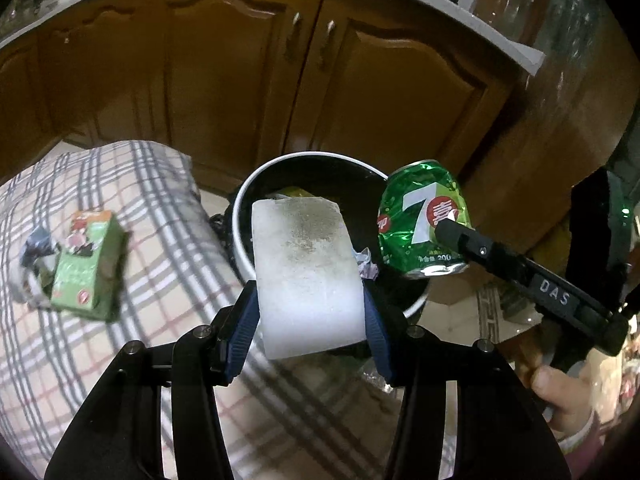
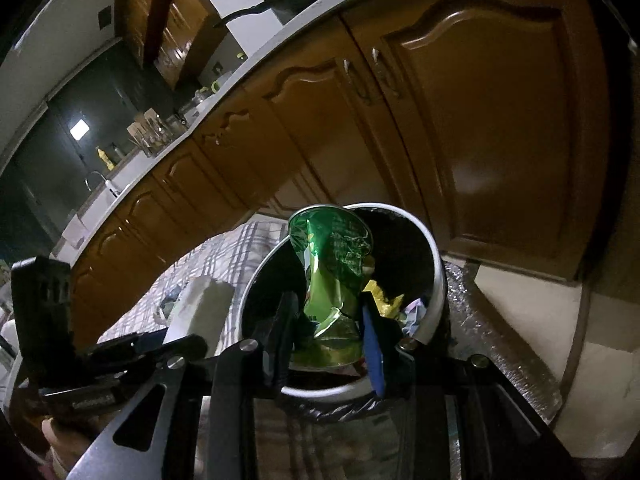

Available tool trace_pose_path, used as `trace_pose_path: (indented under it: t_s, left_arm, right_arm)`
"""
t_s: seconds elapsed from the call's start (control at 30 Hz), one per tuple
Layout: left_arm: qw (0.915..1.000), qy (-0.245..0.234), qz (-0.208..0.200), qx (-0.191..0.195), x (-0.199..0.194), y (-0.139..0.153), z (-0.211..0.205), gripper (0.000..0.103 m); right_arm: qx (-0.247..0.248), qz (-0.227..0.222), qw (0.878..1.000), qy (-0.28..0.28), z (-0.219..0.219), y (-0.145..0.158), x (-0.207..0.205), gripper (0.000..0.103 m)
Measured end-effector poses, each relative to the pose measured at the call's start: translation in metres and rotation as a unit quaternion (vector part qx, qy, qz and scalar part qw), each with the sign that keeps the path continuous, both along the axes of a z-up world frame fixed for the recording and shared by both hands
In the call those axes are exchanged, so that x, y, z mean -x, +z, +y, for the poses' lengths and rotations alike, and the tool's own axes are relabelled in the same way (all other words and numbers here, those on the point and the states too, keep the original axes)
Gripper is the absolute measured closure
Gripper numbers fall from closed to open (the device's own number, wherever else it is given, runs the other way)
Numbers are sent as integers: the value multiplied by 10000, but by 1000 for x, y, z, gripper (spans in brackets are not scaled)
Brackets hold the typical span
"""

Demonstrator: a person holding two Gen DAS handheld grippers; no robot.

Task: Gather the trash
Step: 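Carry the foam block and can over the bin and open both tools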

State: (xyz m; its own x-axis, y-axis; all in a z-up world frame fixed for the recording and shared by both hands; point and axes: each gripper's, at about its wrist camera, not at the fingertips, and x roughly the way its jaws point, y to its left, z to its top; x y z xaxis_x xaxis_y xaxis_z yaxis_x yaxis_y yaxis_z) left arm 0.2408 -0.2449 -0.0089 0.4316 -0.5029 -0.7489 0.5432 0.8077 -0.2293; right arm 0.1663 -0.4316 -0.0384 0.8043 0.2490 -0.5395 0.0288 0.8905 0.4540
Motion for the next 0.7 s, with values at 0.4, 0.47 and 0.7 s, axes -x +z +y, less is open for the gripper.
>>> trace_pose_path:
  t_s: [0.4,0.47,0.7]
  left_arm:
    - [9997,-83,56,-234,-17,-10,-20,54]
    - [9996,-85,60,-253,-19,-11,-22,54]
    - [9994,-132,75,-319,-27,-15,-30,48]
  right_arm:
    - [196,211,9996,18,-4,-4,-19,71]
    - [208,250,9995,16,-4,-4,-22,71]
    - [226,408,9989,42,-6,-7,-34,71]
